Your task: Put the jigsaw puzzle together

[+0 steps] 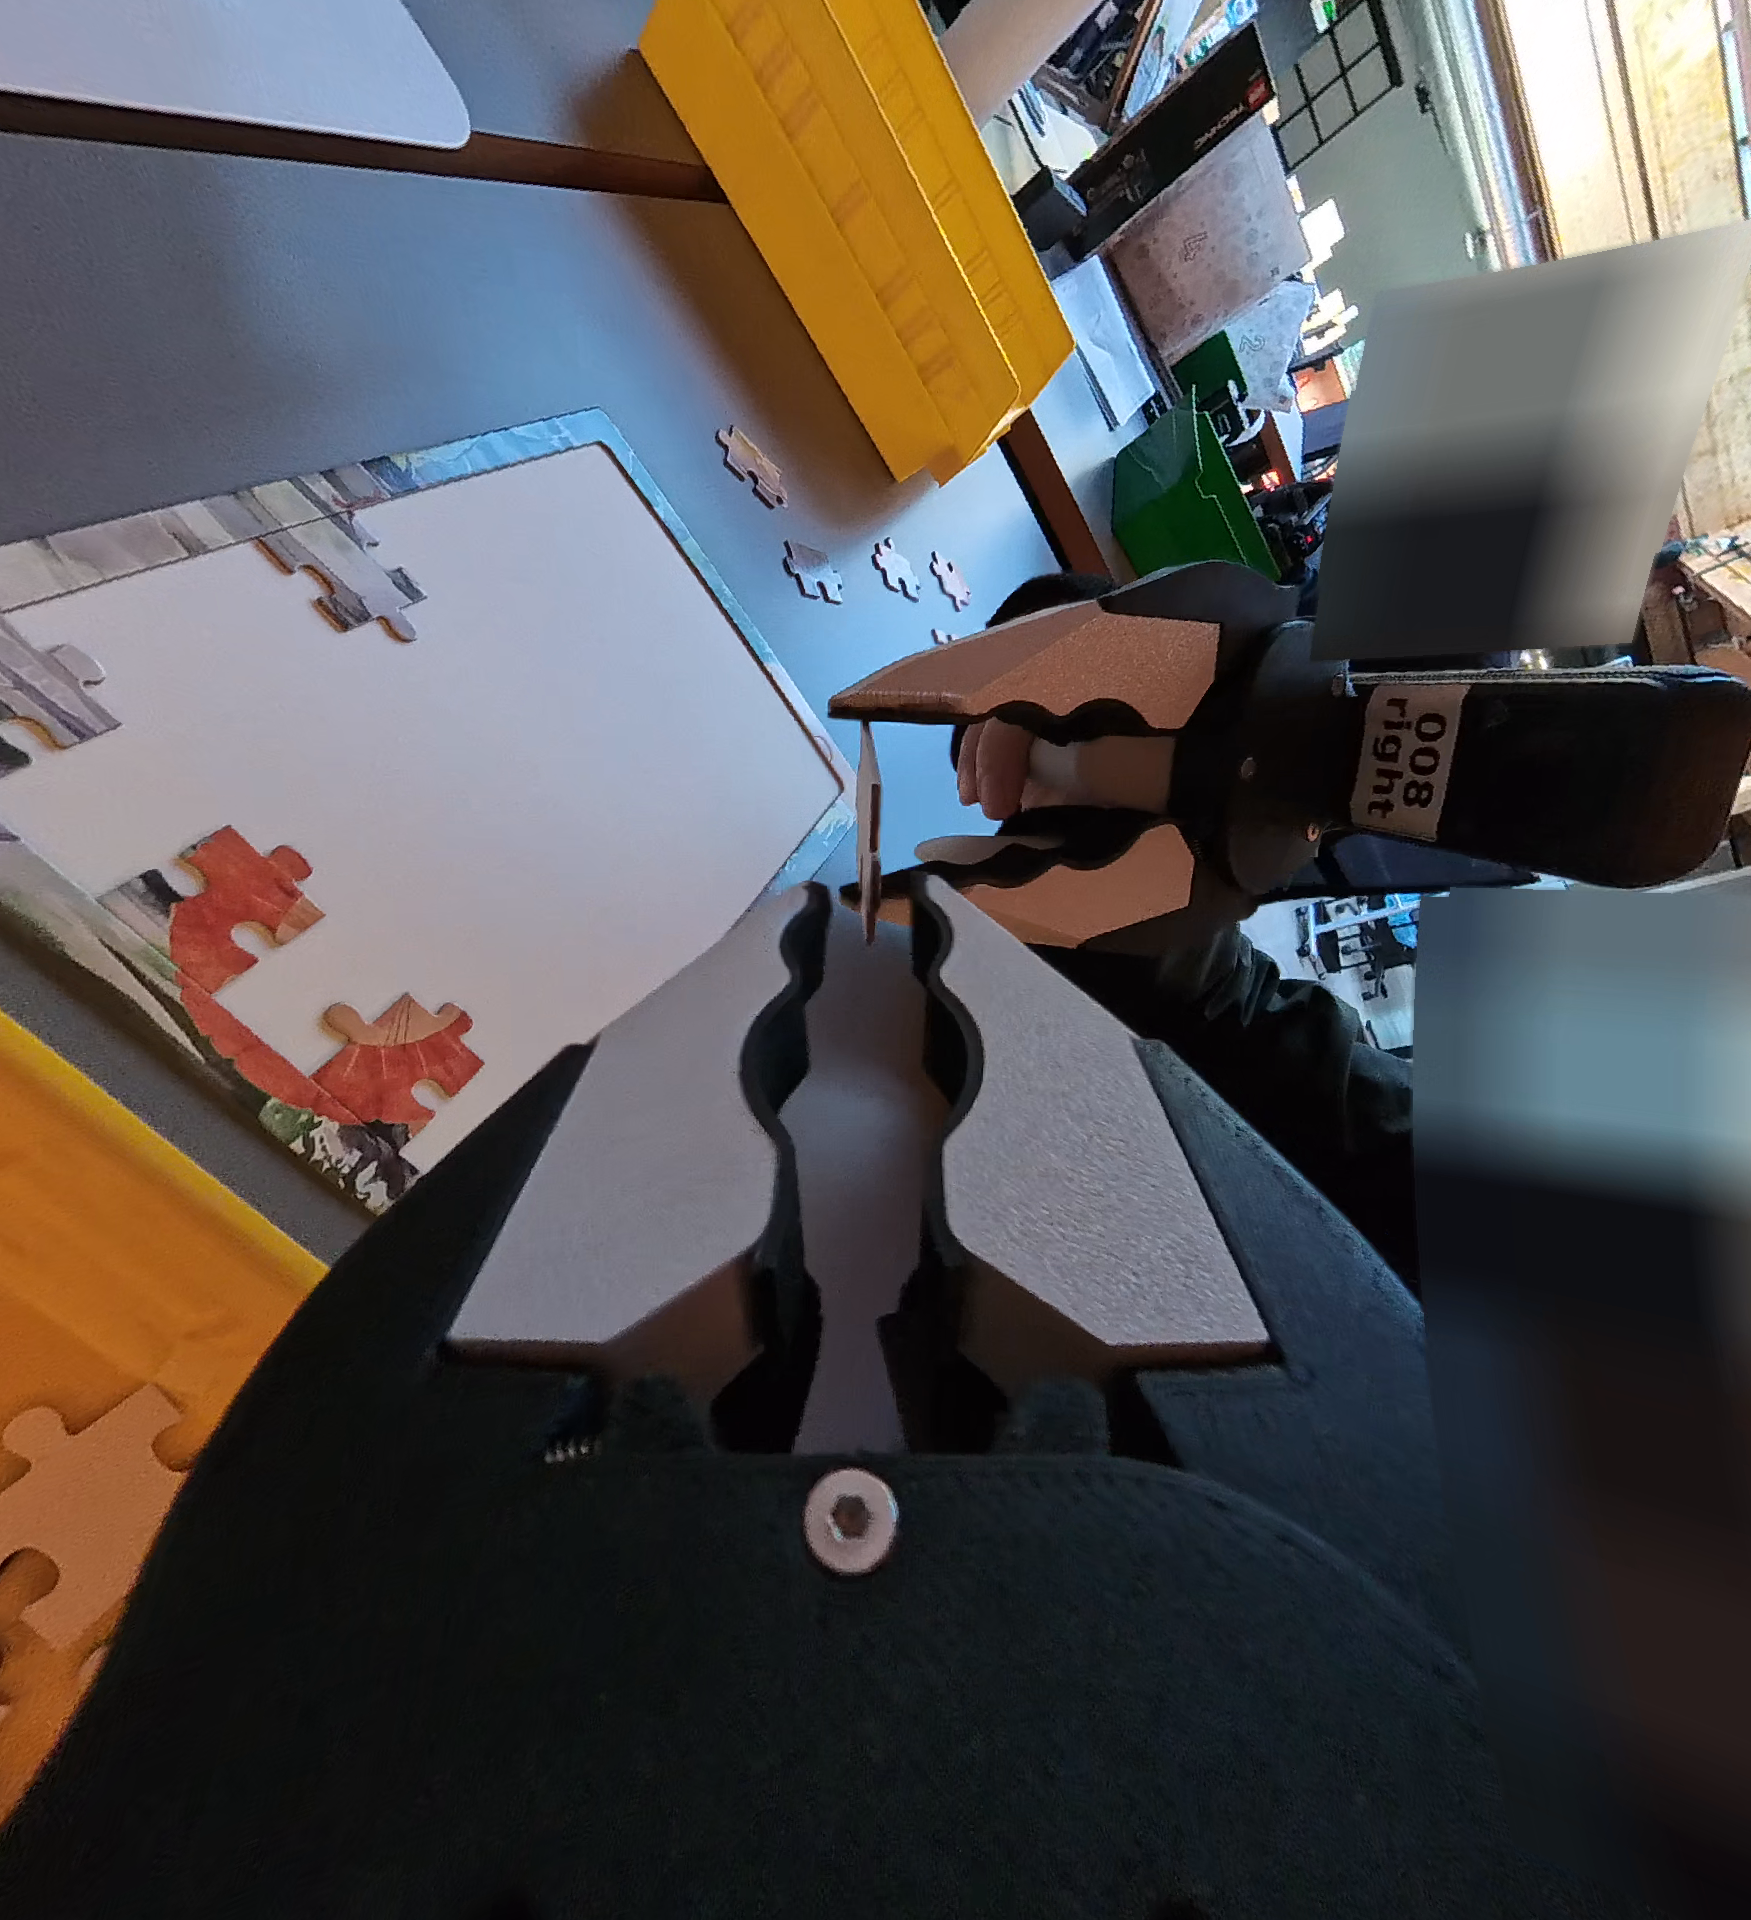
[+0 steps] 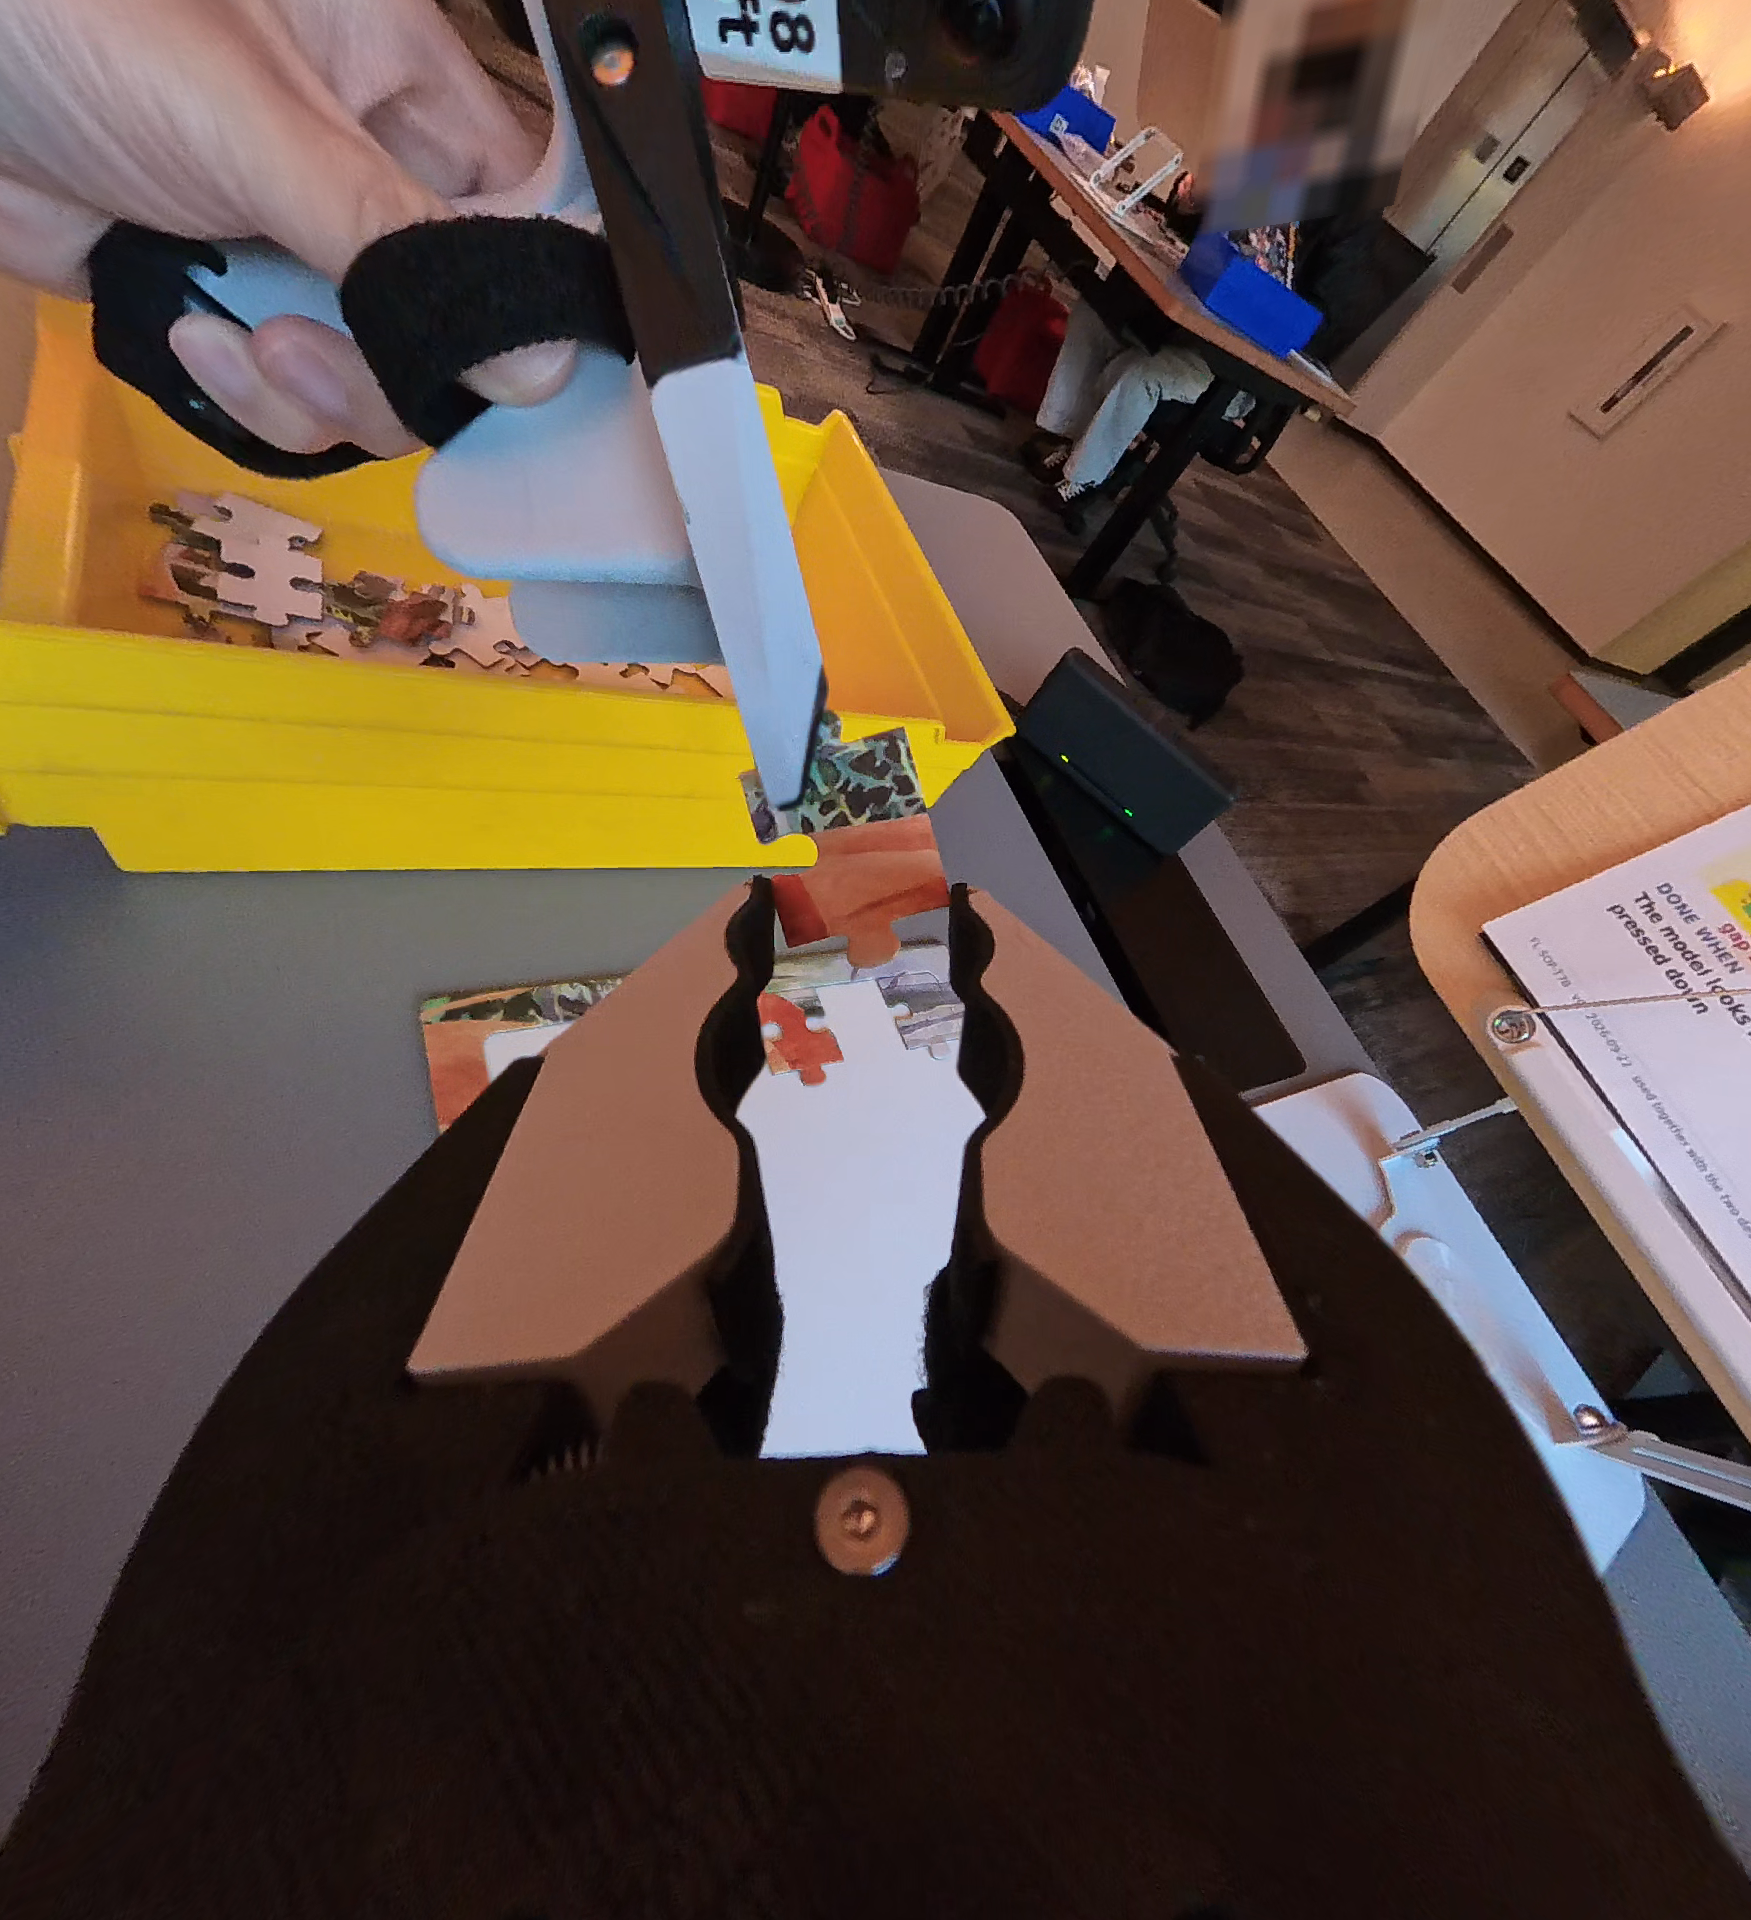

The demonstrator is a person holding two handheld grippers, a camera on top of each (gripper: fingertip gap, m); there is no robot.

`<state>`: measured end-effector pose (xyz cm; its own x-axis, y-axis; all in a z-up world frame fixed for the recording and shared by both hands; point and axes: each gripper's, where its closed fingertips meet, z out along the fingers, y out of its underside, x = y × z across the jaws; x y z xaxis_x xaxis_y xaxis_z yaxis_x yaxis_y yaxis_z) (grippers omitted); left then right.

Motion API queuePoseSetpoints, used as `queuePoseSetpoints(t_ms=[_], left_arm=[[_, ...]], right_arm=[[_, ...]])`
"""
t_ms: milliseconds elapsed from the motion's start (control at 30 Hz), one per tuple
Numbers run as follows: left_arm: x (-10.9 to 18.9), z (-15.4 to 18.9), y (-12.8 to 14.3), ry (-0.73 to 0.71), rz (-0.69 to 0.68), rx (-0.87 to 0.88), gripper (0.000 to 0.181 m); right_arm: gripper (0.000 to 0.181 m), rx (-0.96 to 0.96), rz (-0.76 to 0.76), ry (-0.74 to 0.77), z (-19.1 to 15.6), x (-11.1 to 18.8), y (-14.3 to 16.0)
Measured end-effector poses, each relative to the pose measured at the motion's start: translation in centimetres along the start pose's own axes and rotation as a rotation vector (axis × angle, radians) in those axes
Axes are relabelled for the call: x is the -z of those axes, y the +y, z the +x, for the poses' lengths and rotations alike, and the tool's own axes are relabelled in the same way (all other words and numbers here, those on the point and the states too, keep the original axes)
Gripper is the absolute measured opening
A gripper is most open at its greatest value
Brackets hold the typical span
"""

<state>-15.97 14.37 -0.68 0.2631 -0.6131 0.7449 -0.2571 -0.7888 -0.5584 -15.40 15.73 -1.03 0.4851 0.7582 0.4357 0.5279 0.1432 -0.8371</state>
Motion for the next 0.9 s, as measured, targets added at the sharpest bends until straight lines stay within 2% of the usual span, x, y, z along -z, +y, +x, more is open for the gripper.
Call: queuePoseSetpoints(t_ms=[100, 367, 400, 467, 633, 667, 767, 900], left_arm=[[0.3, 0.0, -0.4, -0.020, 0.021, -0.035, 0.000], [1.3, -0.1, -0.5, -0.027, 0.029, -0.044, 0.000], [1.3, -0.2, -0.5, -0.030, 0.028, -0.046, 0.000], [1.6, -0.1, -0.8, -0.031, 0.046, -0.053, 0.000], [1.8, -0.2, -0.1, -0.061, 0.004, -0.090, 0.000], [1.7, 0.0, 0.1, -0.051, -0.009, -0.094, 0.000], [1.1, 0.4, 1.2, -0.030, -0.078, -0.108, 0.000], [-0.1, 0.4, 2.7, -0.039, -0.177, -0.139, 0.000]], right_arm=[[0.033, -0.037, 0.004, -0.010, -0.3, -0.2, -0.2], [0.031, -0.067, 0.015, -0.096, -1.5, -0.2, -0.3], [0.026, -0.051, 0.009, -0.116, -1.8, -0.2, -0.2], [0.000, 0.011, 0.005, -0.209, -3.4, 0.2, 0.1], [0.000, 0.145, -0.026, -0.168, -2.5, 0.6, 0.8], [0.003, 0.158, -0.018, -0.178, -2.5, 0.9, 0.8], [0.048, 0.222, 0.046, -0.191, -2.6, 1.5, 0.3], [0.052, 0.410, 0.051, -0.171, -3.7, 1.9, 0.1]])
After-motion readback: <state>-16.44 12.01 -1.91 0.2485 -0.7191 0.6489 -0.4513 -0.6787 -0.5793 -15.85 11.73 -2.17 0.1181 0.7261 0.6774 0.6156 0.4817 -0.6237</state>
